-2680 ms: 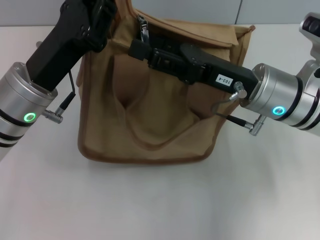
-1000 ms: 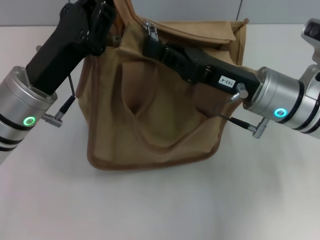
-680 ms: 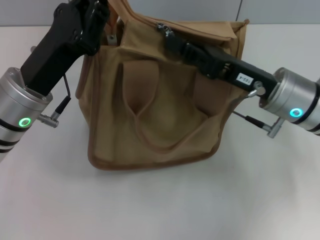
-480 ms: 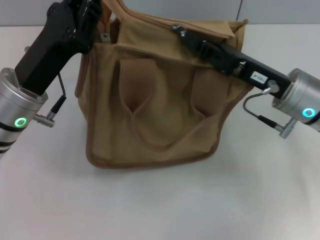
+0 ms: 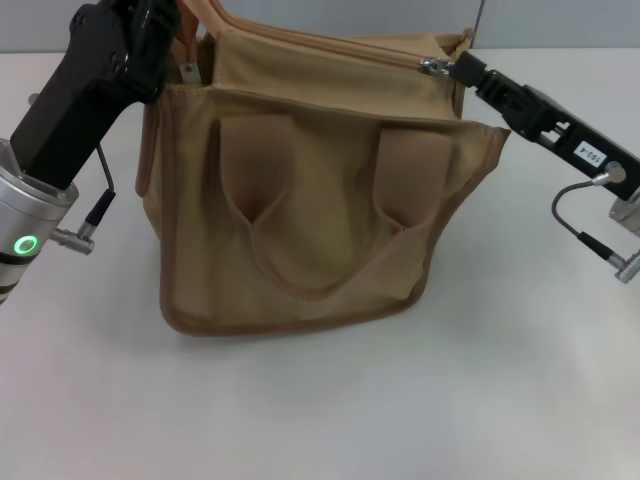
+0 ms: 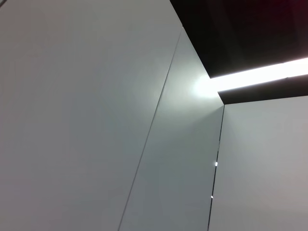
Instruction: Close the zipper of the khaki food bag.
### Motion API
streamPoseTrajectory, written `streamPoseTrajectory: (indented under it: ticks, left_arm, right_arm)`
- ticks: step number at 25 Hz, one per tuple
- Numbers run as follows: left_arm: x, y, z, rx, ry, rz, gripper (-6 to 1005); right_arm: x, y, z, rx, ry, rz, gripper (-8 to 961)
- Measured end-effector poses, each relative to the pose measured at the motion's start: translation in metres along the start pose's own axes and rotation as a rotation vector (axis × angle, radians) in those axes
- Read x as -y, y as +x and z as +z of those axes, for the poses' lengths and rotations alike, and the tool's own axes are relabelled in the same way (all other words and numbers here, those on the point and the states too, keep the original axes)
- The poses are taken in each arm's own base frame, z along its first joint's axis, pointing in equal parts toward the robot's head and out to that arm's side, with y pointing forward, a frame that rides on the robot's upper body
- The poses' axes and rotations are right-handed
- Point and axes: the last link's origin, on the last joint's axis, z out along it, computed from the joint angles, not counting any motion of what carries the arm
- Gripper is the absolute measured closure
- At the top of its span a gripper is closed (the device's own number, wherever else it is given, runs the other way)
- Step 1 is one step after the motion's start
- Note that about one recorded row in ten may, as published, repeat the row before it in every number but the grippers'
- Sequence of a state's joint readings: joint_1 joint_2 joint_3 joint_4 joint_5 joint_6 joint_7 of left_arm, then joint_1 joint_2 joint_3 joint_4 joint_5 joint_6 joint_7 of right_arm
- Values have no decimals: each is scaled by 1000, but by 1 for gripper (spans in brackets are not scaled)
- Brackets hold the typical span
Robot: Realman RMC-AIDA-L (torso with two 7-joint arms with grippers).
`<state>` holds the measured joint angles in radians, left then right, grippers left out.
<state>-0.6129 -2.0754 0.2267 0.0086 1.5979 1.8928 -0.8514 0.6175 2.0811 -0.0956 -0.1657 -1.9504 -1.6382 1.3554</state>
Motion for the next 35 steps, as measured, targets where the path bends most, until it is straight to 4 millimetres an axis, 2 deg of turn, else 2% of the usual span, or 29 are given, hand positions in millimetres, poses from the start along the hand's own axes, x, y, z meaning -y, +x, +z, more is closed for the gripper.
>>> streamPoseTrajectory:
  ticks: [13,15,18,20,21,22,26,27,29,32,35]
  left_arm:
    - [9,-7,-8,66,69,72,980]
    - [10,-5,-12,67,81,78,980]
    - [11,-1,-22,63,102,99,890]
    - [14,5,-34,72,124,125,830]
    - [14,5,-34,72,124,125,799]
    - [15,11,-52,89,158,153,769]
    - [13,20,-89,123,242,198,647]
    - [10,23,-103,122,280,210,616]
    - [5,30,-127,107,354,233,402]
    - [-7,43,-161,100,442,273,339]
    - [-20,56,-187,113,475,307,276]
  right_arm:
    - [-6,-6,-17,128,-2,-157,793]
    - [-8,-6,-18,139,-9,-170,698]
    - [-10,-5,-19,145,-16,-174,555]
    - [-12,-3,-20,153,-23,-168,497]
    - [-14,-1,-23,160,-29,-166,468]
    - [-17,0,-25,170,-41,-172,440]
    - [-24,3,-33,206,-60,-213,324]
    - [-24,4,-34,207,-60,-218,320]
    - [-24,3,-35,204,-63,-232,311]
    - [-26,3,-35,200,-71,-254,299]
    - [-29,3,-36,202,-96,-288,305]
